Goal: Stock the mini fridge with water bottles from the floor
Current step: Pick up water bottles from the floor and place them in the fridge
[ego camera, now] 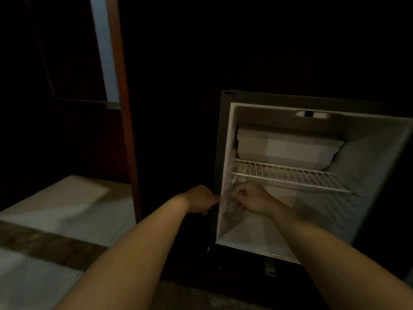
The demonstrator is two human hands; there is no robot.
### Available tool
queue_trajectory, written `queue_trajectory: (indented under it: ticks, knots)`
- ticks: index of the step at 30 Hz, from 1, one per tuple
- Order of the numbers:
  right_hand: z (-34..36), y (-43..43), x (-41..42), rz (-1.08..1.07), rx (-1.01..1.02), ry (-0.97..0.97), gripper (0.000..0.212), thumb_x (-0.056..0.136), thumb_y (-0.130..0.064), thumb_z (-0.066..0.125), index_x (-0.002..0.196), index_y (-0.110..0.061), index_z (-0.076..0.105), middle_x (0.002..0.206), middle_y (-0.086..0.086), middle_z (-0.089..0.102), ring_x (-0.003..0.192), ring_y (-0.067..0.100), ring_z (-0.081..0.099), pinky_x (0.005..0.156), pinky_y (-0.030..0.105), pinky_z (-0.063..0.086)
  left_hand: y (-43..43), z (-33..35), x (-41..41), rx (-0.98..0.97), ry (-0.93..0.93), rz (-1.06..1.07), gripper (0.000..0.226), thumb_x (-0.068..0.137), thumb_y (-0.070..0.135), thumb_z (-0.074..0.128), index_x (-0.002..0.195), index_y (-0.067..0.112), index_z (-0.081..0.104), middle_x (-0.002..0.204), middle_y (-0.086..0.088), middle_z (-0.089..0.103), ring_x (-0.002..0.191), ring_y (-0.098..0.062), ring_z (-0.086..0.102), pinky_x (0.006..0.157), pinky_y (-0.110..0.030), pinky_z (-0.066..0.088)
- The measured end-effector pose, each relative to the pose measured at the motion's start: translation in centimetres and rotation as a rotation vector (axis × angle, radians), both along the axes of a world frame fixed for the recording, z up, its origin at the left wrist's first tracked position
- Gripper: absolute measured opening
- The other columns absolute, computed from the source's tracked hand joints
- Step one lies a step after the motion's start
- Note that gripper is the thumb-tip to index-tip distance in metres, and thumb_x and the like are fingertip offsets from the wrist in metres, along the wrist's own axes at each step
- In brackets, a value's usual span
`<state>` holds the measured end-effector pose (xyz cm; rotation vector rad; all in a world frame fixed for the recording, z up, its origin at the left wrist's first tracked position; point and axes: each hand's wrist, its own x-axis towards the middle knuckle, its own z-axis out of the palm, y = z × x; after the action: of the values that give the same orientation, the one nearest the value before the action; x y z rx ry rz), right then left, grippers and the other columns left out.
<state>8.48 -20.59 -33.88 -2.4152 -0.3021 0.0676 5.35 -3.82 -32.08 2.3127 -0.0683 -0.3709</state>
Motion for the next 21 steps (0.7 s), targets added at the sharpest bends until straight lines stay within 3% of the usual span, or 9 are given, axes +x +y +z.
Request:
queue_trajectory:
  ticks: [3,6,8,10,13,16,21]
  knots:
    - [1.8,2.0,-1.5,0.095,-0.038,-0.035,0.024,0.093,-0.015,0.051,0.071,-0.016,0.061,0.075,0.007,0.065,0.064,0.014,0.063,0.067,0.025,0.050,3.3,1.8,-2.4,0.058,-0.002,0.036,0.042,0.097,0.033,0.042,0.126,0.004,0.052,0.123,-0.011,0.058,0.109,-0.024,0.060,0.094,-0.030,0.047]
    - [3.5,4.5,-2.9,0.210,-0.007,0.033,0.018,0.095,-0.013,0.050,0.091,-0.001,0.064,0.072,0.000,0.061,0.058,0.005,0.060,0.056,0.014,0.049,7.3,2.8,-5.0,-0.020,-0.007,0.038,0.040,0.099,0.020,0.040,0.129,-0.005,0.047,0.115,-0.013,0.052,0.105,-0.025,0.053,0.095,-0.035,0.045]
    - [4.4,7.1,-4.2,0.289,-0.040,0.054,0.024,0.096,-0.012,0.049,0.106,0.007,0.059,0.074,-0.001,0.058,0.060,0.004,0.058,0.060,0.016,0.048,10.3,3.1,-7.1,-0.002,0.011,0.063,0.035,0.099,0.019,0.040,0.126,-0.002,0.048,0.104,-0.008,0.051,0.094,-0.020,0.052,0.074,-0.024,0.048]
    - [4.7,10.2,-6.0,0.338,-0.081,0.049,0.023,0.096,-0.015,0.049,0.106,0.002,0.060,0.078,0.000,0.058,0.067,0.008,0.060,0.068,0.021,0.050,12.8,3.1,-9.0,0.090,0.022,0.136,0.026,0.099,0.027,0.041,0.112,0.006,0.051,0.097,-0.009,0.052,0.085,-0.021,0.054,0.055,-0.021,0.042]
    - [4.8,14.8,-9.3,0.373,-0.157,-0.015,0.015,0.095,-0.020,0.051,0.098,-0.012,0.064,0.083,0.000,0.061,0.074,0.014,0.062,0.076,0.031,0.053,16.5,3.1,-11.5,0.197,0.070,0.232,0.041,0.097,0.036,0.040,0.124,0.005,0.049,0.115,-0.013,0.059,0.101,-0.025,0.062,0.074,-0.033,0.047]
    - [4.6,18.5,-12.1,0.444,-0.210,-0.024,0.017,0.095,-0.023,0.051,0.102,-0.012,0.063,0.087,0.001,0.063,0.078,0.016,0.065,0.078,0.032,0.054,19.8,3.4,-14.2,0.293,0.177,0.318,0.052,0.097,0.041,0.039,0.136,0.007,0.040,0.132,-0.010,0.055,0.114,-0.025,0.059,0.094,-0.041,0.044]
    - [2.5,23.5,-15.5,0.596,-0.233,0.064,0.022,0.095,-0.021,0.052,0.107,-0.006,0.063,0.102,0.013,0.068,0.092,0.025,0.066,0.084,0.038,0.052,24.6,3.0,-18.5,0.399,0.255,0.400,0.051,0.096,0.036,0.045,0.136,0.005,0.043,0.129,-0.011,0.056,0.116,-0.024,0.058,0.077,-0.029,0.044]
